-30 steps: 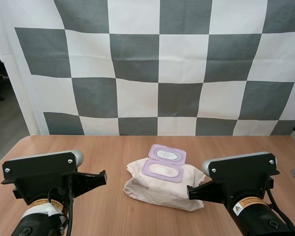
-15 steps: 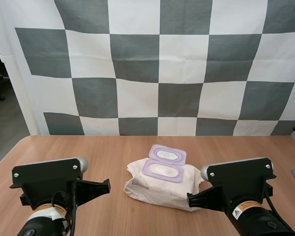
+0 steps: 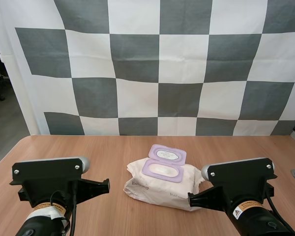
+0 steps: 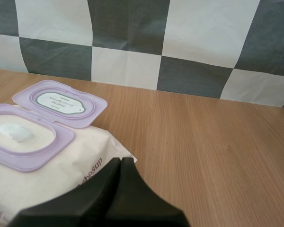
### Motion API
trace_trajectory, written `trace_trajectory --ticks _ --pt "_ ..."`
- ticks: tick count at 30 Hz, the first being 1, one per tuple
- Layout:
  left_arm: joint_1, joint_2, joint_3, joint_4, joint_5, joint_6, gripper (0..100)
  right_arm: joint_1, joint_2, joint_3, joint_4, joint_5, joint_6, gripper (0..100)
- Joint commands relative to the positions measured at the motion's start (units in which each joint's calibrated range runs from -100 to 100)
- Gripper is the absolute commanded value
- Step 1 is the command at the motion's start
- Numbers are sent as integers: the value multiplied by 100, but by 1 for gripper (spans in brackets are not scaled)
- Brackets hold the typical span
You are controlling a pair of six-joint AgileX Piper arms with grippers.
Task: Open the wet wipes lid
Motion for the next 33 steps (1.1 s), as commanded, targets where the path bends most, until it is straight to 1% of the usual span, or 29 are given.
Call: trace_trajectory --ticks 1,9,33 --pt "13 0 0 -17 -12 10 0 -3 0 0 3 -6 1 0" --pt "61 0 0 -41 -12 10 0 -3 0 0 3 -6 1 0" --pt "60 0 0 -41 -153 10 0 -3 0 0 15 -27 1 0"
